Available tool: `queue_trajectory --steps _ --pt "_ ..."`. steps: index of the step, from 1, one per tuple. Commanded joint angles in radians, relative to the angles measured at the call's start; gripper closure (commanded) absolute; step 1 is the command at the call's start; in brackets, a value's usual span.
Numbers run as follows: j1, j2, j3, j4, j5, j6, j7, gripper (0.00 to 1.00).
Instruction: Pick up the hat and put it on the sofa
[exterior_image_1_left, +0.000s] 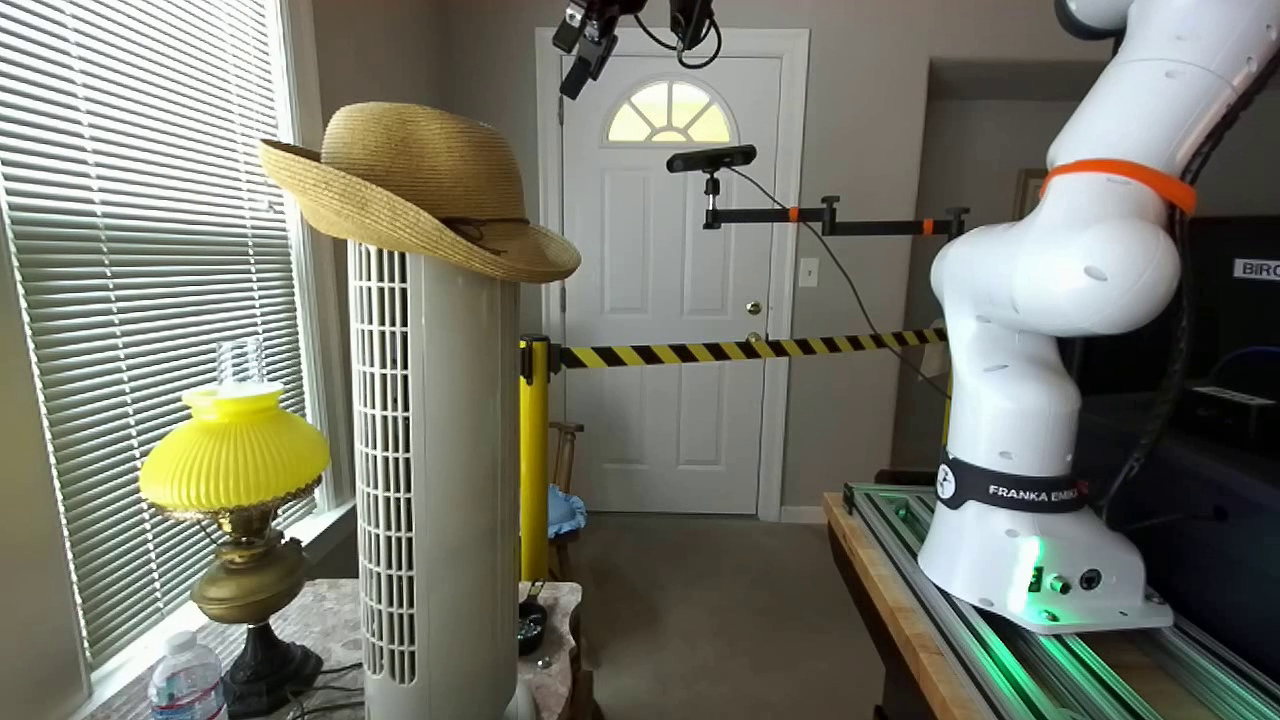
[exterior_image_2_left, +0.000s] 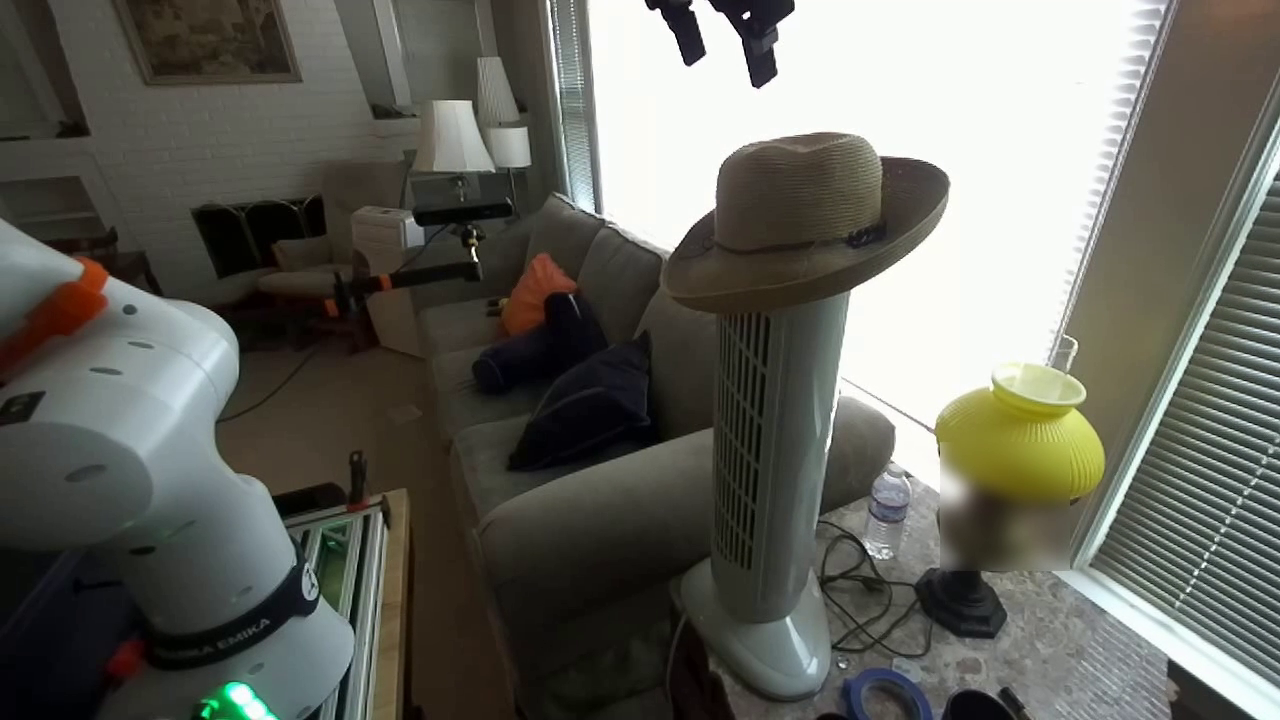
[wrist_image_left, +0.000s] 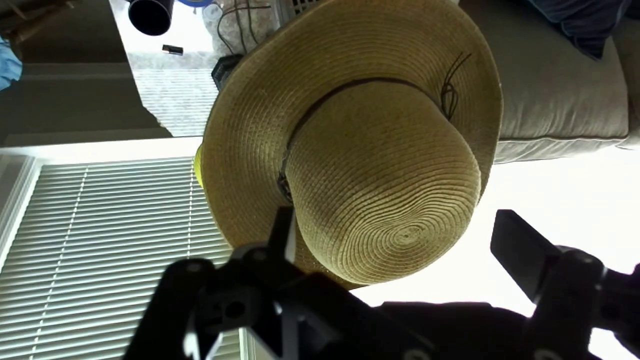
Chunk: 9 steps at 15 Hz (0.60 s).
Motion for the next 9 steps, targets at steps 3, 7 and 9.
queue_trajectory --steps 3,7,9 --pt "-0.002 0.053 -0.06 0.003 0.178 0.002 0.006 0.0" --pt "-0.011 0.081 -0.13 0.004 0.343 -0.047 0.002 0.0" --pt "-0.019 0.096 -0.145 -0.002 0.389 -0.068 0.001 0.0"
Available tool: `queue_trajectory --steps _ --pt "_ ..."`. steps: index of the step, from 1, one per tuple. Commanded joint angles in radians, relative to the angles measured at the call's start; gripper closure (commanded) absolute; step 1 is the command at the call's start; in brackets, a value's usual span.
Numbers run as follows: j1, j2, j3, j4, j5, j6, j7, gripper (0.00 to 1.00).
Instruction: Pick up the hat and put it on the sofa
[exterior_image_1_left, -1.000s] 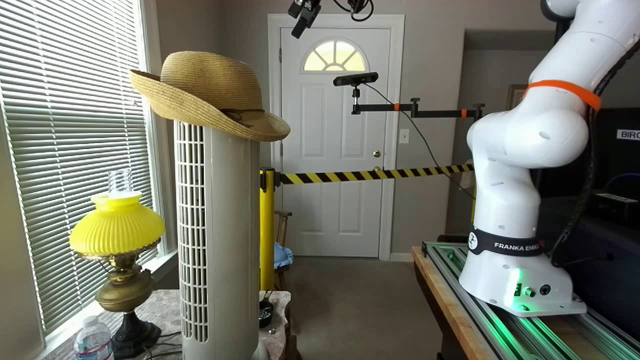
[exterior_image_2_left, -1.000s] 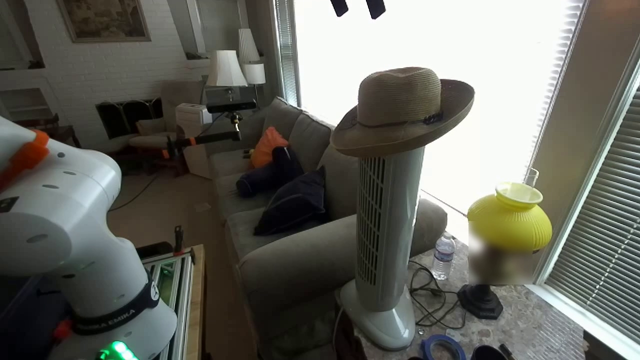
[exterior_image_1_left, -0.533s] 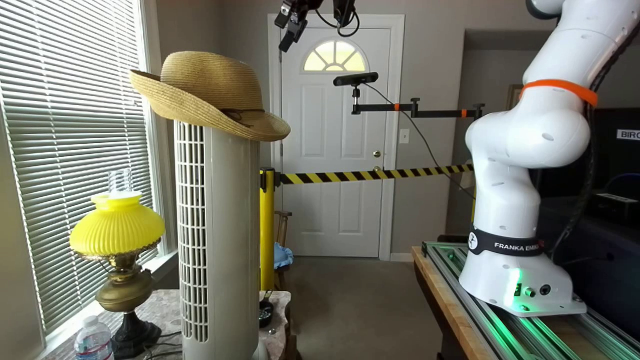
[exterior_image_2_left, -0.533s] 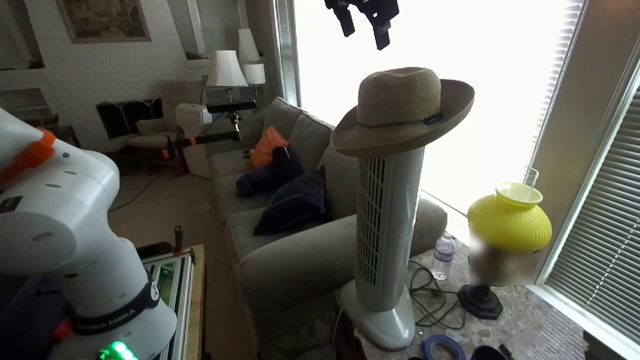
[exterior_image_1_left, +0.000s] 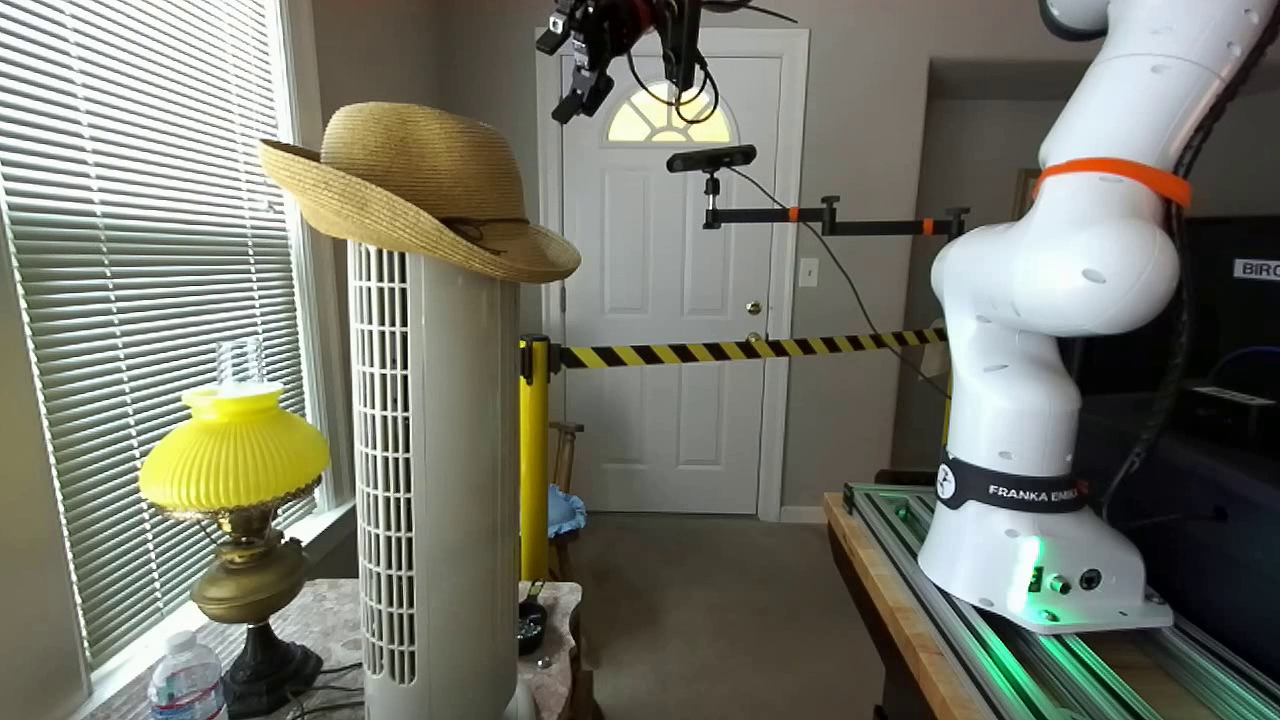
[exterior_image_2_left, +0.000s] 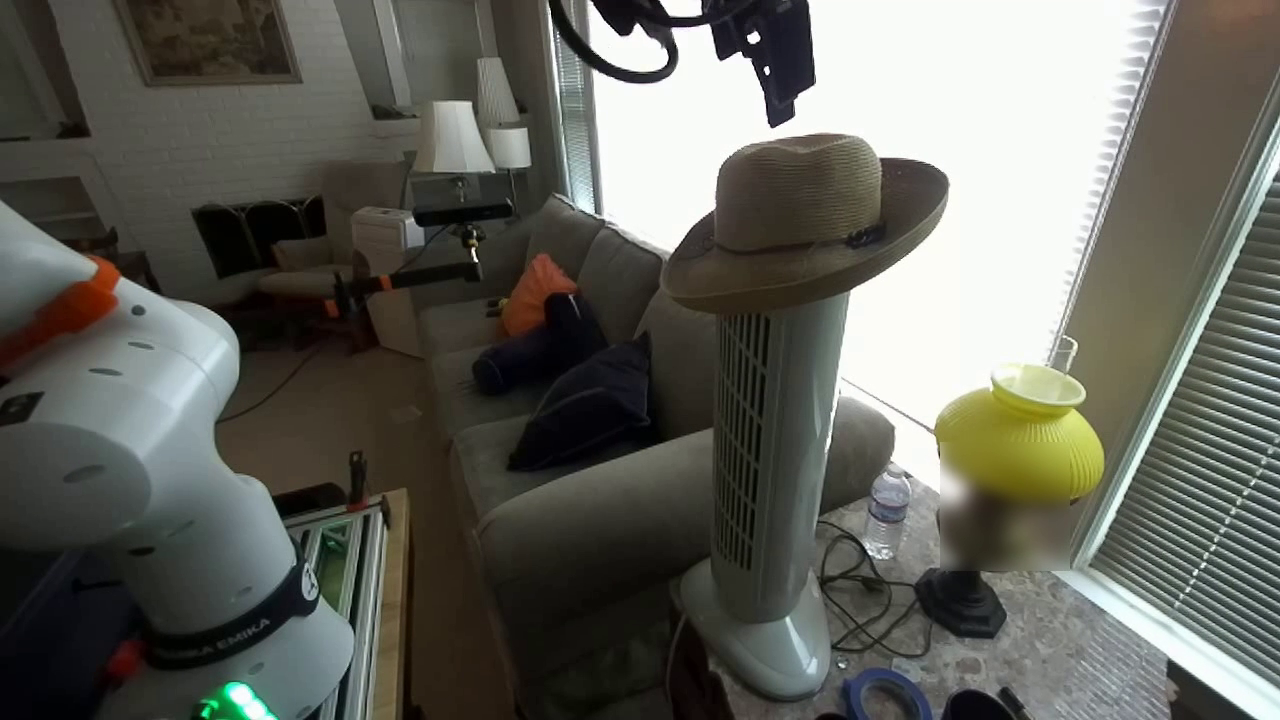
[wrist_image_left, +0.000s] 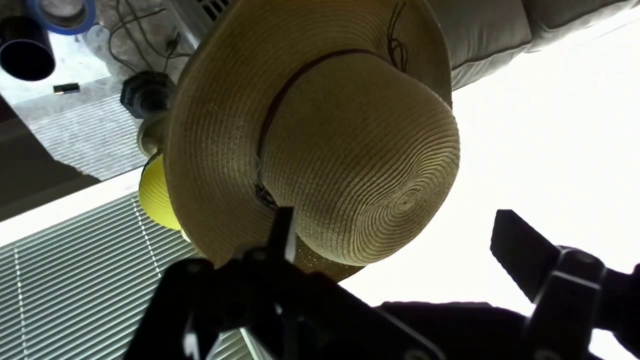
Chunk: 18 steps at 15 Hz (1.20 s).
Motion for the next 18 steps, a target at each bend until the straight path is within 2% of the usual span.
queue_trajectory --steps 1,10,11,12,13,15,18 --pt "-0.02 0.037 -0.019 0.0 0.097 -0.055 0.001 0.0" --pt "-0.053 0.131 0.063 -0.011 0.128 -0.061 0.042 0.02" --pt "-0.054 0.14 0.072 -0.009 0.13 -0.06 0.047 0.13" --pt "-0.055 0.147 0.081 -0.007 0.13 -0.059 0.056 0.15" --pt "-0.056 0.154 0.09 -0.005 0.13 -0.056 0.061 0.27" --pt "-0.059 0.161 0.105 -0.002 0.128 -0.052 0.072 0.45" --pt "-0.065 0.167 0.121 0.006 0.122 -0.041 0.083 0.51"
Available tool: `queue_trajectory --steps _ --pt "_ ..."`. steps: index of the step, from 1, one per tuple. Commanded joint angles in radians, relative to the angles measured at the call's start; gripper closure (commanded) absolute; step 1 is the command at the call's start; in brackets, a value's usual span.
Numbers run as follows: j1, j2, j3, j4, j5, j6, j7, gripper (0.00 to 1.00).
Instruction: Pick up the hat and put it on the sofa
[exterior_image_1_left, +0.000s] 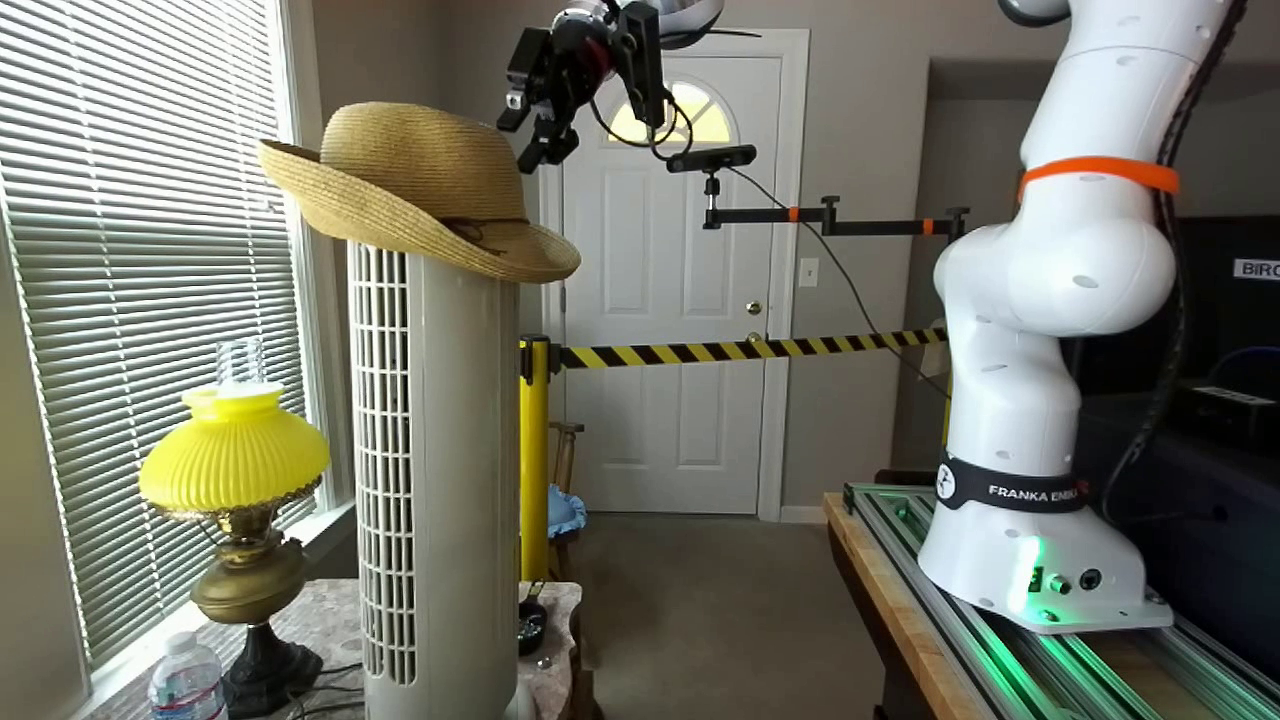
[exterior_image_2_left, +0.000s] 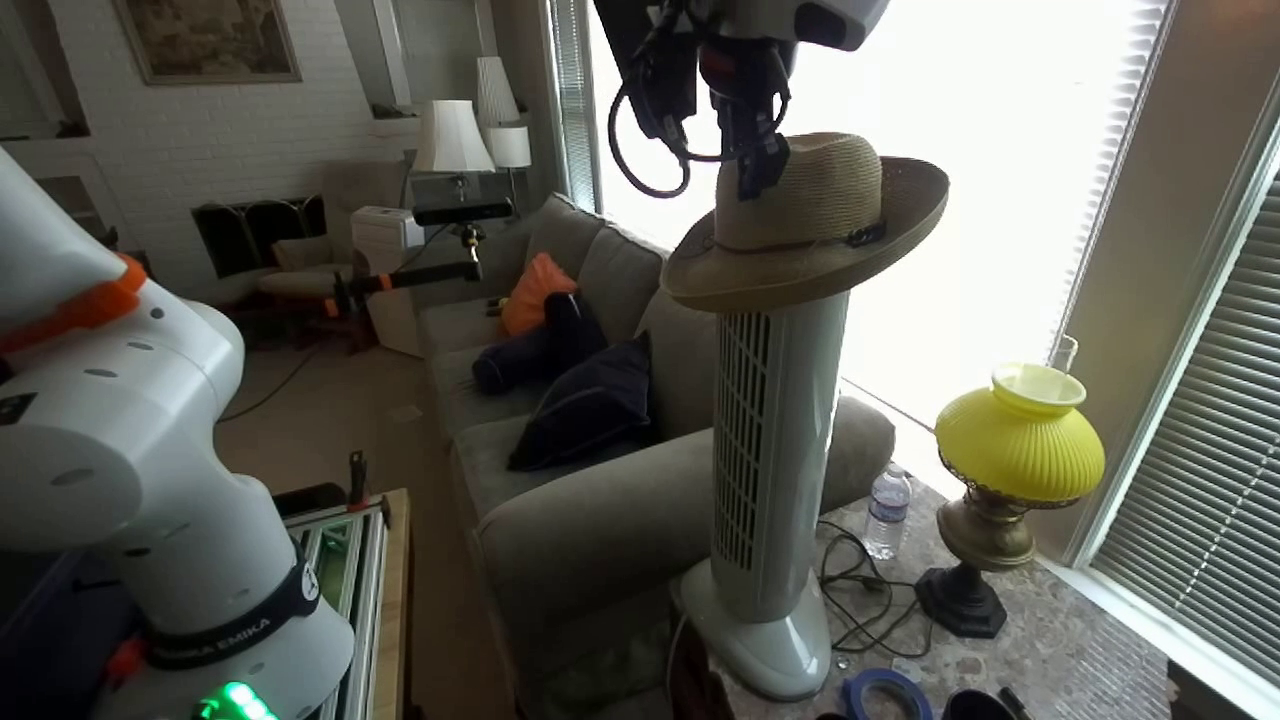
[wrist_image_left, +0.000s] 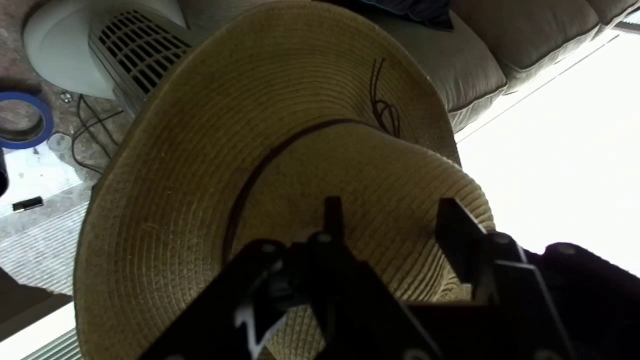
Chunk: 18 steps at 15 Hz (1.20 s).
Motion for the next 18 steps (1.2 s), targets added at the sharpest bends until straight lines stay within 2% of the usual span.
queue_trajectory --steps 1,5,7,8,9,11,12,14,15,18 --pt "-0.027 0.015 0.03 0.015 0.014 0.018 0.026 0.49" --pt "-0.048 0.017 0.036 0.036 0.0 0.013 0.083 0.31" --pt "-0.059 0.022 0.033 0.057 0.001 0.003 0.121 0.31" --pt "-0.065 0.025 0.034 0.068 -0.004 0.005 0.14 0.29" --pt "-0.071 0.029 0.036 0.083 -0.011 0.002 0.161 0.39" --pt "-0.075 0.044 0.041 0.112 -0.015 0.001 0.195 0.43" --pt "-0.076 0.05 0.045 0.122 -0.019 0.001 0.212 0.49" --pt "-0.075 0.068 0.06 0.141 -0.029 0.009 0.251 0.47" --pt "-0.076 0.077 0.069 0.148 -0.042 0.016 0.273 0.49" --pt "-0.075 0.104 0.089 0.165 -0.075 0.016 0.324 0.45"
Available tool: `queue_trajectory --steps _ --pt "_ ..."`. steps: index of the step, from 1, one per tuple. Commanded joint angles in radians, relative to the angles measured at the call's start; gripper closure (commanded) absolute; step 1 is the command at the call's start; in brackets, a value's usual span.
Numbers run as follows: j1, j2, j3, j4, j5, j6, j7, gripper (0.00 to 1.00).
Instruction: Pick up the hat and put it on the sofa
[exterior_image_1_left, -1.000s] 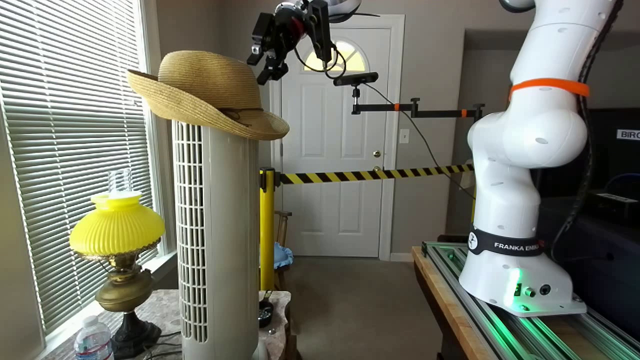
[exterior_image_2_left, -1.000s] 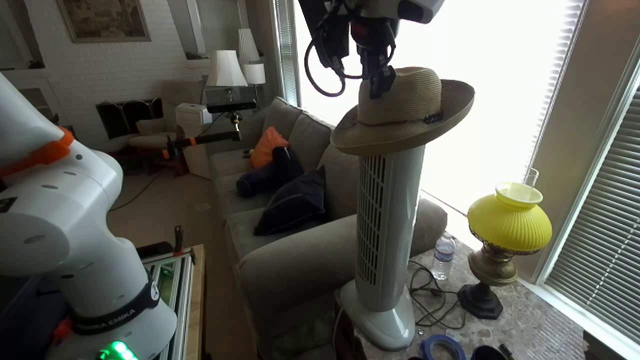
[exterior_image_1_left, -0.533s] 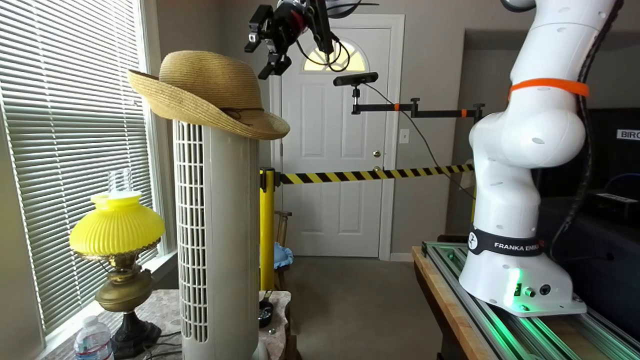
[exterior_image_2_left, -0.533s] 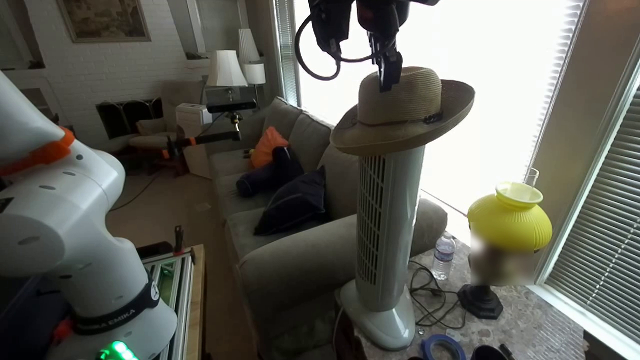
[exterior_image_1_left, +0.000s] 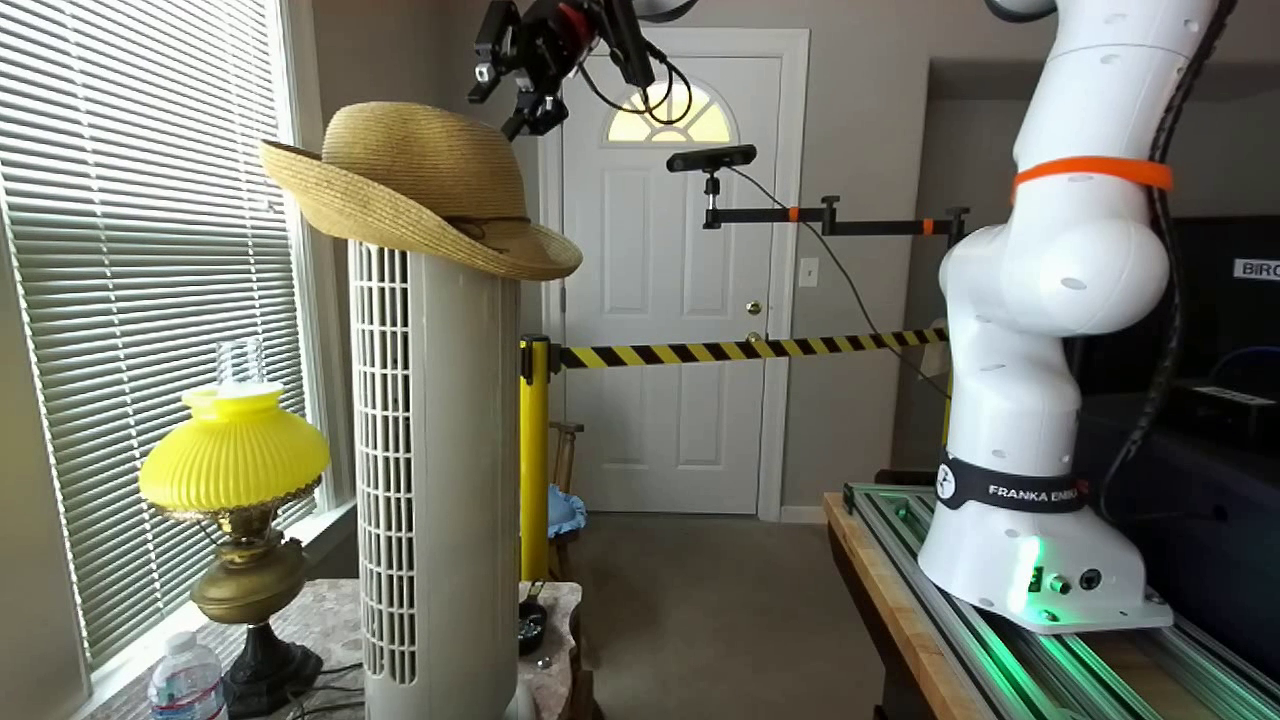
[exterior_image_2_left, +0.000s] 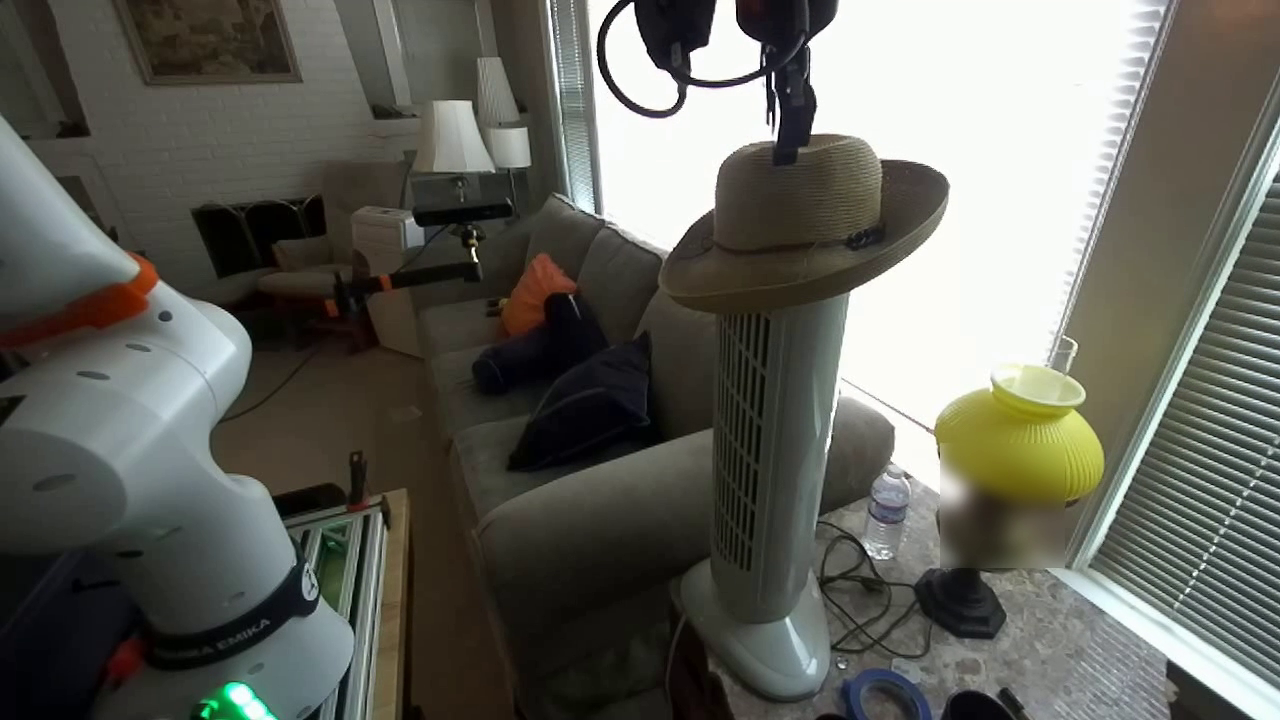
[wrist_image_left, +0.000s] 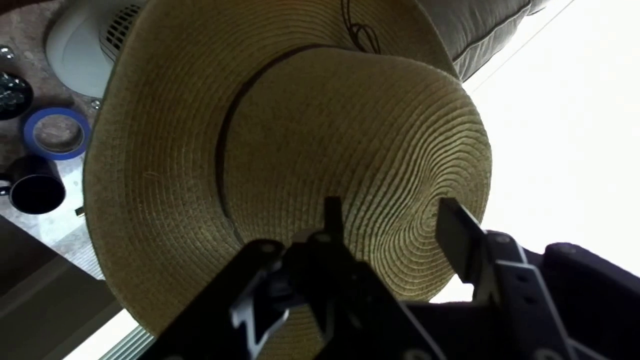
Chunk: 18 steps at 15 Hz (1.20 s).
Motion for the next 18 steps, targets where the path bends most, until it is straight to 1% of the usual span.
queue_trajectory --steps 1,2,4,6,7,8,9,11,13,18 --pt "-0.013 0.049 0.035 0.039 -0.063 0.007 0.082 0.45" --pt "-0.012 0.056 0.039 0.041 -0.076 0.007 0.096 0.43" --pt "-0.012 0.068 0.043 0.049 -0.1 0.005 0.12 0.43" --pt "-0.011 0.079 0.043 0.059 -0.115 -0.002 0.134 0.46" --pt "-0.009 0.081 0.043 0.063 -0.115 -0.01 0.139 0.53" --pt "-0.009 0.082 0.046 0.064 -0.121 -0.009 0.145 0.65" --pt "-0.008 0.082 0.047 0.065 -0.123 -0.009 0.146 0.79" --pt "-0.008 0.08 0.049 0.07 -0.128 -0.012 0.148 0.96" --pt "-0.008 0.076 0.049 0.075 -0.13 -0.012 0.145 1.0" --pt "-0.008 0.041 0.047 0.082 -0.124 -0.023 0.13 0.98"
